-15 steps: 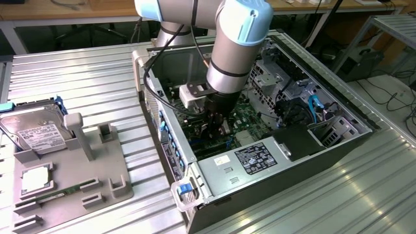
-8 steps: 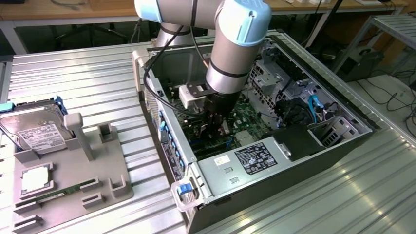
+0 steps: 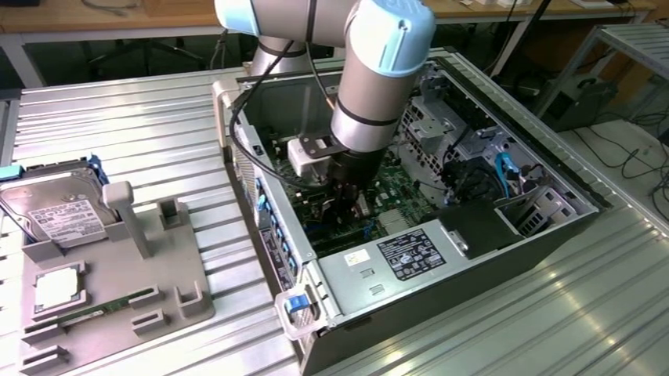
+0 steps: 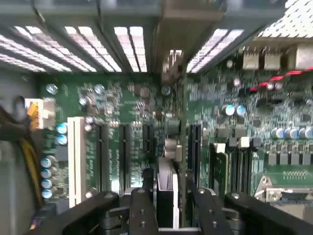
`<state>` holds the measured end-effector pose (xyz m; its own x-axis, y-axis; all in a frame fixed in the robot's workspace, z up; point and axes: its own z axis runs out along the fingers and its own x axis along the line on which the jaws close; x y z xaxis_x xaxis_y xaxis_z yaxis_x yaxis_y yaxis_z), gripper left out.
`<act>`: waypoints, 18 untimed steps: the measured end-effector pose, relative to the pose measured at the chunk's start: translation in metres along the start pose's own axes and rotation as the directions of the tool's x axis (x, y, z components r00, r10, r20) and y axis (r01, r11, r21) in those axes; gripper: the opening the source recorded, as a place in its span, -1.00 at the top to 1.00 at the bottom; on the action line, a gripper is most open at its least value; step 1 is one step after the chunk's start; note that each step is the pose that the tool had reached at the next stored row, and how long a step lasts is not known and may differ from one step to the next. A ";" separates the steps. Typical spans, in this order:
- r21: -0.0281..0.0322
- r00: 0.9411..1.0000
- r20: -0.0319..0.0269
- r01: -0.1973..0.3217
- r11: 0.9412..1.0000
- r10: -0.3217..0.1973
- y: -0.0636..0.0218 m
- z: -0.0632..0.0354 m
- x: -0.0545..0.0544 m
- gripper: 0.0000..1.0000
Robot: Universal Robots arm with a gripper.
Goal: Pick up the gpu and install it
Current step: 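Insert the gpu into the slot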
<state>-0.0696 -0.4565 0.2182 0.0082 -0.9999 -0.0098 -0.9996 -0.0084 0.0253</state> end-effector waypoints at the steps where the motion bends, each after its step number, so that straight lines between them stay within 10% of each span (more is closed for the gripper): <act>1: 0.002 1.000 0.000 0.000 1.000 0.000 0.0000 -0.0024 0.000 0.29; 18: 0.026 1.000 0.000 0.000 1.000 0.000 0.0017 -0.0695 -0.001 0.29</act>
<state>-0.0695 -0.4565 0.2878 0.0084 -0.9999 -0.0095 -1.0000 -0.0084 -0.0008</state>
